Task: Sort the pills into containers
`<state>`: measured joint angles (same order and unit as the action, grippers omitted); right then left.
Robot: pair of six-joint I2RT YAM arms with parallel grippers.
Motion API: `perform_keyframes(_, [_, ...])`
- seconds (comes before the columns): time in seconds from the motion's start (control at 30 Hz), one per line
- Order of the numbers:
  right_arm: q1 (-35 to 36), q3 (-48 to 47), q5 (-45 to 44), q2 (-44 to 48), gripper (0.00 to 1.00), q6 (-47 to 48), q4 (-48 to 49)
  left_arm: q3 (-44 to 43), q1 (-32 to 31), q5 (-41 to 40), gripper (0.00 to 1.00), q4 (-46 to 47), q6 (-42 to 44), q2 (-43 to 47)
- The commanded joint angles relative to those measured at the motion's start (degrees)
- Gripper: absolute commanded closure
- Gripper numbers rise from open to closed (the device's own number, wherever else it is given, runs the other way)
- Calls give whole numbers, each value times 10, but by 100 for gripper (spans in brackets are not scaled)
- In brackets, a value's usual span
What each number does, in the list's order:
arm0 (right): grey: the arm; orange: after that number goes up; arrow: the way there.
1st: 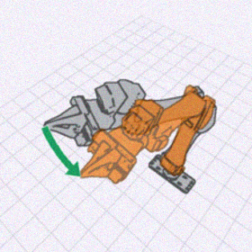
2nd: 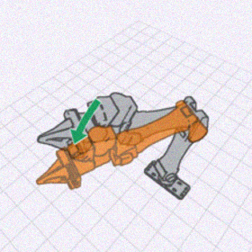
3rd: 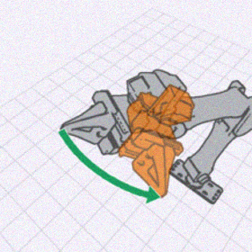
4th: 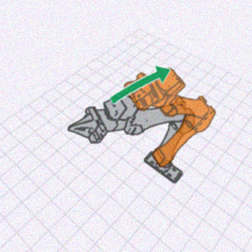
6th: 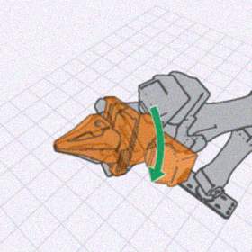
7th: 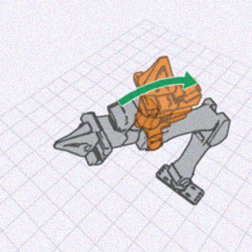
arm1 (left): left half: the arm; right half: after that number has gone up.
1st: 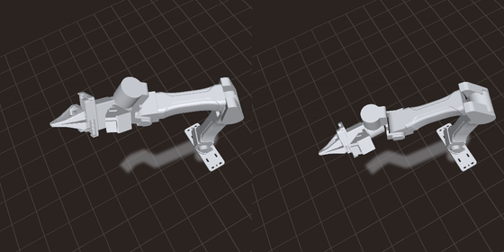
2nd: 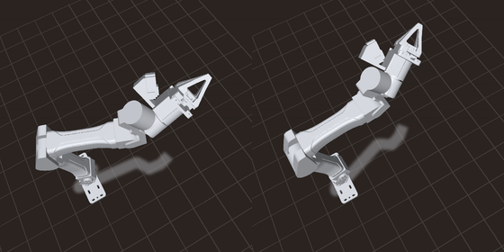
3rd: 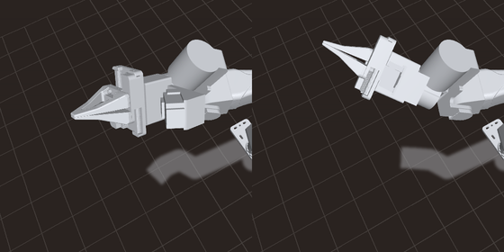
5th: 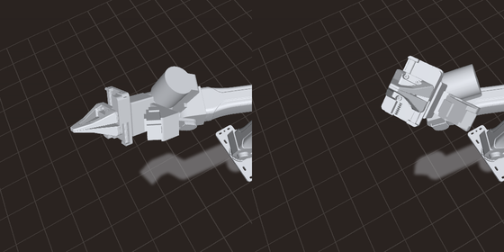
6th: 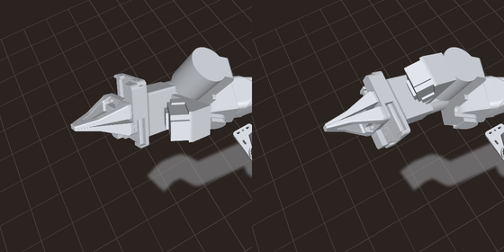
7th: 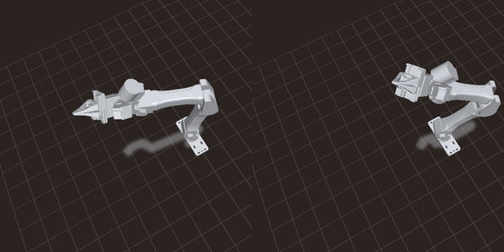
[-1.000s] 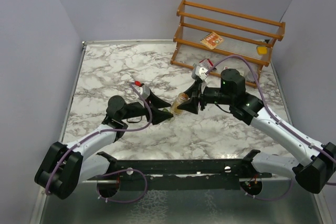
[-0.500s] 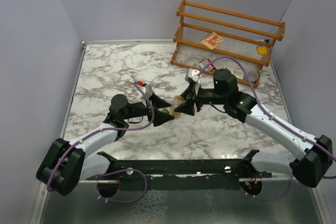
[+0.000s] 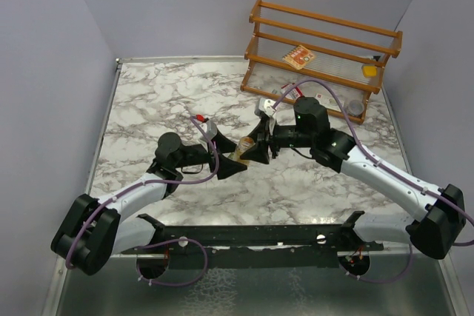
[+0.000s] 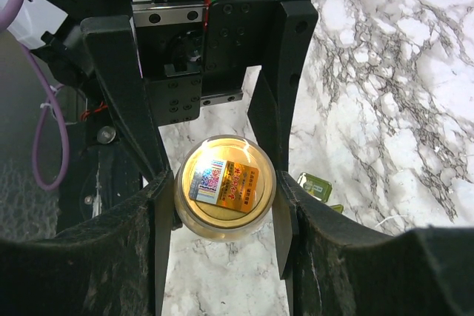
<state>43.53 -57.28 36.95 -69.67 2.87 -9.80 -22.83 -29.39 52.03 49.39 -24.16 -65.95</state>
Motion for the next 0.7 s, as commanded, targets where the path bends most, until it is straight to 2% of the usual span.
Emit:
perform_keyframes(0.0, [7, -21, 11, -3, 99, -8, 30, -14, -4, 11, 26, 9, 10, 6])
perform_keyframes(0.1, [9, -22, 11, -6, 99, -9, 32, -16, -5, 12, 28, 9, 10, 5])
perform_keyframes(0.3, [11, -23, 7, -12, 99, -9, 34, -17, -8, 16, 44, 9, 12, 6])
perform_keyframes(0.57, [14, -24, -11, -12, 99, -7, 31, -13, -13, 19, 80, 10, 16, 13])
perform_keyframes(0.67, [14, -25, -12, -10, 99, -8, 28, -13, -14, 2, 97, 10, 12, 19])
